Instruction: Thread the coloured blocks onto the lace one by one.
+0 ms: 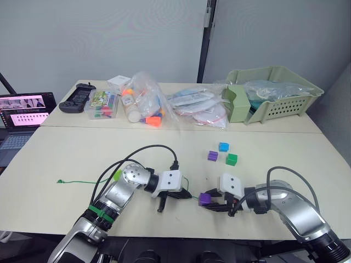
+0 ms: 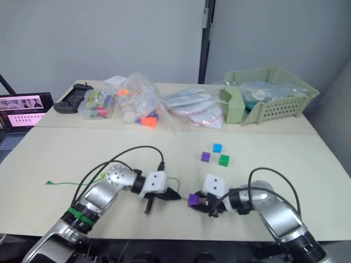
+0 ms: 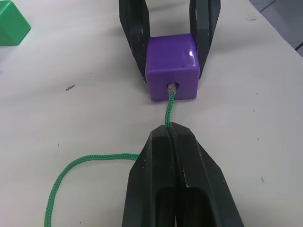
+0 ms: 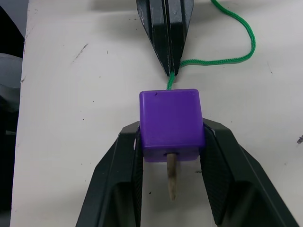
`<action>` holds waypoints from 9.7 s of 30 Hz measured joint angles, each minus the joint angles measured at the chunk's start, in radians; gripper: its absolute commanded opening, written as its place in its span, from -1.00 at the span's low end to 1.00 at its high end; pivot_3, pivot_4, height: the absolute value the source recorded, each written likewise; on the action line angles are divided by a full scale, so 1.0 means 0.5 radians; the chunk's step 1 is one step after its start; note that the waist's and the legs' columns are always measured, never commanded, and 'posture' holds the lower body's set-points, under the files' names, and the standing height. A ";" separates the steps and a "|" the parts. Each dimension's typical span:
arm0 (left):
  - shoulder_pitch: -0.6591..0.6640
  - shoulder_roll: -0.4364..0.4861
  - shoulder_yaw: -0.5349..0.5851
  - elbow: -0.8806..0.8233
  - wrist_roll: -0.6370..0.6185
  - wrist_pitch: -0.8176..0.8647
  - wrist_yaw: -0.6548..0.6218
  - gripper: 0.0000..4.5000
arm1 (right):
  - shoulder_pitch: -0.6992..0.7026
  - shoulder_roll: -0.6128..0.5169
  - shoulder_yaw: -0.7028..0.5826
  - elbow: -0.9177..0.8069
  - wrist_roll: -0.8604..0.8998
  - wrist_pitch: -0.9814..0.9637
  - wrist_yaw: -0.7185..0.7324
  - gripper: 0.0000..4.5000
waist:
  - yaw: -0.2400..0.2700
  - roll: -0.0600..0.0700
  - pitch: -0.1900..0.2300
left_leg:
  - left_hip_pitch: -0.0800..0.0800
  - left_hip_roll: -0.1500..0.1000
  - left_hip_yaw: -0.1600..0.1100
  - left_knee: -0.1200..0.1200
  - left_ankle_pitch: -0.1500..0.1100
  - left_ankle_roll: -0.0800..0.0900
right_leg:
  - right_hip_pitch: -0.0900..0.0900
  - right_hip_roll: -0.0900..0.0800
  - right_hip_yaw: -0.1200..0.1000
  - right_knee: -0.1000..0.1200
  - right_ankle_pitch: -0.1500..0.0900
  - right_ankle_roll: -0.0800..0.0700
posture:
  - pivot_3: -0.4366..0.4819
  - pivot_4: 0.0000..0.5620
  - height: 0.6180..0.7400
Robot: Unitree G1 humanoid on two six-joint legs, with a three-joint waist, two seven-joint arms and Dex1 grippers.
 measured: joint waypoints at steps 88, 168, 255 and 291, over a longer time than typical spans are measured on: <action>-0.116 -0.166 -0.113 0.184 0.009 -0.059 -0.034 -0.46 | 0.348 -0.237 -0.205 -0.100 0.013 -0.218 -0.062 -1.00 | -0.028 0.000 0.000 | -0.001 0.001 0.000 0.000 0.000 0.000 | 0.000 0.002 0.001 -0.001 0.000 0.001 | -0.05 -0.47 1.00; 0.073 -0.024 0.173 -0.034 -0.198 0.063 0.011 -0.99 | -0.132 0.052 0.064 -0.012 -0.087 -0.087 -0.095 -1.00 | -0.032 0.000 0.001 | -0.006 0.005 0.003 0.000 -0.001 0.000 | -0.010 0.003 0.001 0.004 0.001 -0.001 | -0.05 -0.47 1.00; 0.207 0.088 0.199 -0.152 -0.171 0.118 0.130 -1.00 | -1.214 0.058 0.076 1.725 -0.447 -0.390 0.398 -0.47 | -0.036 0.005 0.004 | -0.024 -0.003 0.004 -0.001 0.000 0.000 | -0.039 -0.010 0.002 0.020 0.007 -0.002 | -0.05 -0.47 1.00; 0.139 0.149 -0.035 -0.563 -0.073 0.630 0.284 -1.00 | -0.378 -0.093 0.238 -0.040 -0.164 0.397 0.125 -0.47 | -0.031 0.004 0.004 | -0.014 -0.002 0.001 0.008 0.002 -0.001 | -0.023 -0.001 0.001 0.018 0.006 -0.001 | -0.05 -0.47 1.00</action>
